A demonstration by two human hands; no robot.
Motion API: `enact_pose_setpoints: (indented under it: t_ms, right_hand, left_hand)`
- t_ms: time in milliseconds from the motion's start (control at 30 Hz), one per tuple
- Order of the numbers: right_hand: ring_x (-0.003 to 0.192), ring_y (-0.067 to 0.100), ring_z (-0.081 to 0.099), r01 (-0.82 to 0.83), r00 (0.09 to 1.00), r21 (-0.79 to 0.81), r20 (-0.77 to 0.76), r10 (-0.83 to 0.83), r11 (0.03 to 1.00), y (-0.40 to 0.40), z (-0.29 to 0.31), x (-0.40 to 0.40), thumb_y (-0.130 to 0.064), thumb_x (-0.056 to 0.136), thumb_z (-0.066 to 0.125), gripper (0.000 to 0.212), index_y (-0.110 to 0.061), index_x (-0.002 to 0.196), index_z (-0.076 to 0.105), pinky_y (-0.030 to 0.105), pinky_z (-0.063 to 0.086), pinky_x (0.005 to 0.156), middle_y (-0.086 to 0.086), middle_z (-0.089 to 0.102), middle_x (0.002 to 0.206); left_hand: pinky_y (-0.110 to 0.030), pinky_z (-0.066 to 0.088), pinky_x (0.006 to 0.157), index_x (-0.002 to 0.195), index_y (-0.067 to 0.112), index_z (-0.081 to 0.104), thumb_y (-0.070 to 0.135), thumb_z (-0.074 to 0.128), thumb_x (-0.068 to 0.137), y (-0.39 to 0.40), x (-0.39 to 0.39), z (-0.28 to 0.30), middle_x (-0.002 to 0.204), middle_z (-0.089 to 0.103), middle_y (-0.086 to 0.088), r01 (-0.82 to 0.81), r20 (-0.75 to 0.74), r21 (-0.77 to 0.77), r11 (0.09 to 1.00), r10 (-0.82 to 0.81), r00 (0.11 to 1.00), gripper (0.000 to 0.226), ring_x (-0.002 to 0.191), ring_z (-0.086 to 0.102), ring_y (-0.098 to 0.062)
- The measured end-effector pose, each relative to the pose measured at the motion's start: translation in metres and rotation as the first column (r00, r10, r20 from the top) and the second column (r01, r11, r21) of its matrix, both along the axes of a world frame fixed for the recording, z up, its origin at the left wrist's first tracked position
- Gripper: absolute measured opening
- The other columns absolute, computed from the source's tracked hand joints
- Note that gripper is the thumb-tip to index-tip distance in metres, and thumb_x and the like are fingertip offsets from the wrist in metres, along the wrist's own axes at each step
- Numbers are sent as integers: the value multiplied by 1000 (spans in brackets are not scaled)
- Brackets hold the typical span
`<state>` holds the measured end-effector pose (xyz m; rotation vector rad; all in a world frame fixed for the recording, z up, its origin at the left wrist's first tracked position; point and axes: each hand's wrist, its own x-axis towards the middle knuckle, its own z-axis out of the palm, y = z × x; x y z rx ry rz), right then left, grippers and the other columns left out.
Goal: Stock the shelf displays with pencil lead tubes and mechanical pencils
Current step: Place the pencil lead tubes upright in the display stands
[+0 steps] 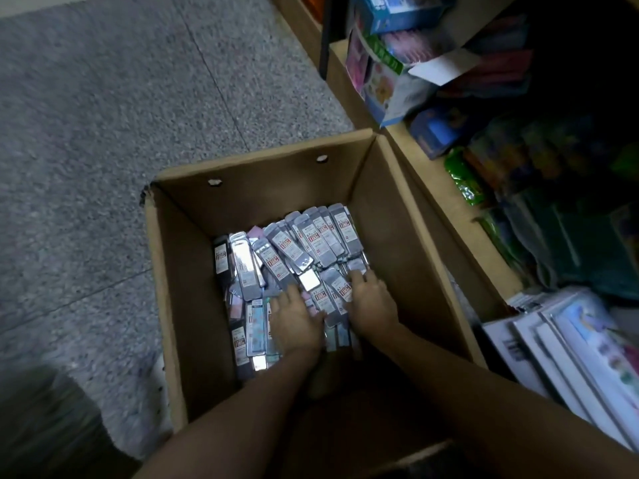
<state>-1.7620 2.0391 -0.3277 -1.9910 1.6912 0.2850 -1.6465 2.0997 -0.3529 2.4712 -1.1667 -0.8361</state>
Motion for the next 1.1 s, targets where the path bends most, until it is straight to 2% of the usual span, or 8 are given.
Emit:
enact_pose_setpoints:
  t_ms: [100, 200, 300, 433, 533, 633, 867, 1100]
  right_hand:
    - [115, 30, 56, 112, 991, 49, 70, -115, 992, 2, 2, -1, -21, 88, 69, 38, -11, 120, 52, 35, 46, 94, 11, 51, 129]
    - [94, 24, 63, 277, 936, 126, 190, -297, 953, 5, 3, -4, -19, 88, 70, 21, -7, 103, 63, 29, 50, 83, 6, 66, 98]
    - [68, 11, 53, 328, 814, 302, 391, -430, 895, 10, 10, 2, -12, 81, 78, 24, -10, 102, 65, 17, 41, 61, -4, 56, 68]
    - [63, 8, 52, 232, 747, 416, 502, -435, 879, 20, 16, 22, -10, 79, 78, 21, -8, 96, 66, 12, 42, 57, 1, 59, 70]
    - [78, 15, 62, 245, 853, 300, 385, -352, 922, 24, 13, 31, -18, 82, 76, 19, -10, 96, 67, 20, 47, 72, 2, 67, 79]
    - [104, 25, 63, 100, 979, 194, 153, -131, 976, 32, 11, 36, -30, 88, 70, 32, -12, 113, 64, 27, 48, 86, 9, 68, 109]
    - [116, 26, 57, 20, 1000, -2, -24, -20, 1000, 51, -4, 70, -17, 98, 53, 33, -11, 130, 47, 35, 47, 93, 10, 54, 129]
    - [113, 26, 59, 65, 997, 7, -44, -64, 998, 48, -7, 72, -18, 92, 61, 38, -8, 126, 48, 34, 48, 89, 10, 55, 126]
  left_hand:
    - [-34, 47, 85, 114, 21, 52, 18, 75, 79, 3, 1, -1, 114, 59, -3, -37, -32, -31, 999, 36, 999, 42, 106, 55, -22]
    - [-28, 48, 77, 103, 19, 63, 24, 74, 83, 4, 7, 1, 95, 68, 3, -153, -238, -99, 983, 126, 963, 24, 85, 61, -16]
    - [-23, 46, 66, 90, 17, 64, 33, 73, 84, 0, 8, 11, 69, 64, 7, -263, -492, -59, 963, 201, 847, 19, 65, 58, -9]
    - [-20, 46, 53, 83, 9, 58, 20, 58, 96, 2, 10, 26, 57, 61, 9, -394, -716, -2, 919, 274, 642, 18, 55, 57, -6]
    - [-33, 54, 73, 103, 8, 56, 19, 47, 101, 6, 27, 31, 82, 66, -10, -566, -670, 35, 824, 439, 598, 15, 74, 67, -16]
    - [-42, 52, 86, 116, 11, 53, 27, 42, 102, 17, 41, 27, 105, 66, -20, -489, -471, 79, 869, 464, 750, 24, 99, 64, -33]
    - [-35, 41, 100, 136, 8, 51, 30, 49, 100, 22, 47, 21, 133, 57, -18, -422, -323, 189, 887, 462, 826, 42, 123, 51, -35]
    - [-35, 43, 93, 127, 5, 54, 35, 54, 97, 23, 44, 23, 124, 62, -20, -413, -265, 211, 886, 458, 848, 43, 117, 55, -36]
